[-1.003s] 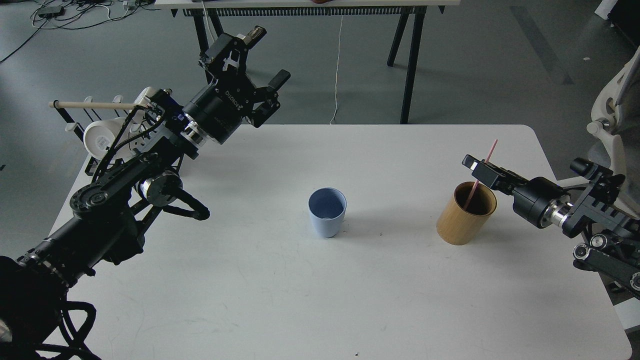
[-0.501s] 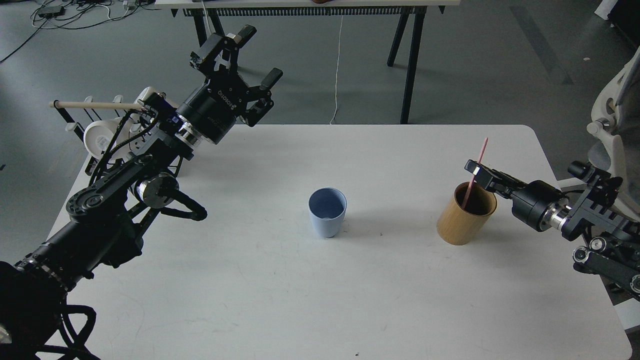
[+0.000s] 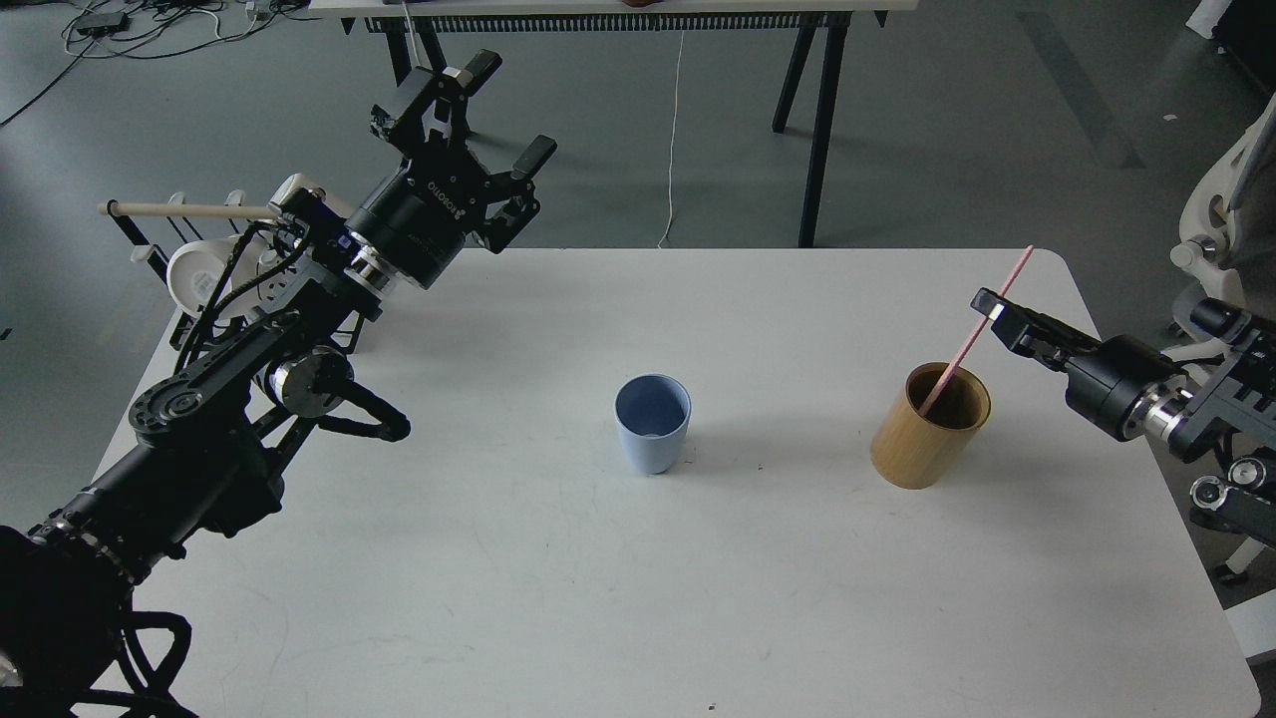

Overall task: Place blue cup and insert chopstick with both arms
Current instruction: 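Grasp the pink stick and pull it up out of the tan cup, then carry the pink stick with the right gripper over the blue cup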

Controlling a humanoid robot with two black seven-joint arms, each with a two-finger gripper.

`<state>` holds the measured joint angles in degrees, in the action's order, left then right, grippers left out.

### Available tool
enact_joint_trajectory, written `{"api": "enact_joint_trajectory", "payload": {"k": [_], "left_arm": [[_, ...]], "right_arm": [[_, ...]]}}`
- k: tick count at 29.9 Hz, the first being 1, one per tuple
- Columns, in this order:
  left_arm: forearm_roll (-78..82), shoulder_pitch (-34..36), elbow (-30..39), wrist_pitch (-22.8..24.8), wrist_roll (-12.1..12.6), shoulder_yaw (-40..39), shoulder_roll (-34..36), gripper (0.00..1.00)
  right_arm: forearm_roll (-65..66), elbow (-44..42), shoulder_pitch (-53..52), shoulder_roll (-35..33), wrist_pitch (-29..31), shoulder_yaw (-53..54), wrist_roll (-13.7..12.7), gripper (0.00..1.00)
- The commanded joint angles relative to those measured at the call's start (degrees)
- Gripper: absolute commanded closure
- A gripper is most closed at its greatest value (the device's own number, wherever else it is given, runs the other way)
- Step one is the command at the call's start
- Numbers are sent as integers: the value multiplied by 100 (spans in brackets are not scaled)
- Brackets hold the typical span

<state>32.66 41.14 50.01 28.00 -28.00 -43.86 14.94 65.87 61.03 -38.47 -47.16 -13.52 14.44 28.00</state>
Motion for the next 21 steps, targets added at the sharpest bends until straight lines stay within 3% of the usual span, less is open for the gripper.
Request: {"api": "enact_joint_trajectory", "payload": {"k": [1, 8, 11, 13, 16, 21], "left_arm": [[3, -27, 0, 0, 0, 1, -18, 6], [3, -27, 0, 0, 0, 1, -44, 6], [-5, -27, 0, 0, 0, 1, -9, 6], [-14, -44, -9, 0, 0, -17, 35, 6], [-93, -210, -26, 0, 0, -122, 175, 6], [-137, -579, -35, 0, 0, -201, 482, 6]], "right_arm": [[-22, 426, 15, -512, -2, 287, 0, 96], [-179, 1471, 23, -1699, 33, 1060, 0, 96], [-347, 1762, -20, -1789, 77, 1307, 0, 96], [-347, 1789, -125, -1692, 69, 1325, 0, 96], [-330, 1719, -547, -878, 77, 1158, 0, 96], [-286, 1245, -1486, 187, -10, 9, 0, 96]]}}
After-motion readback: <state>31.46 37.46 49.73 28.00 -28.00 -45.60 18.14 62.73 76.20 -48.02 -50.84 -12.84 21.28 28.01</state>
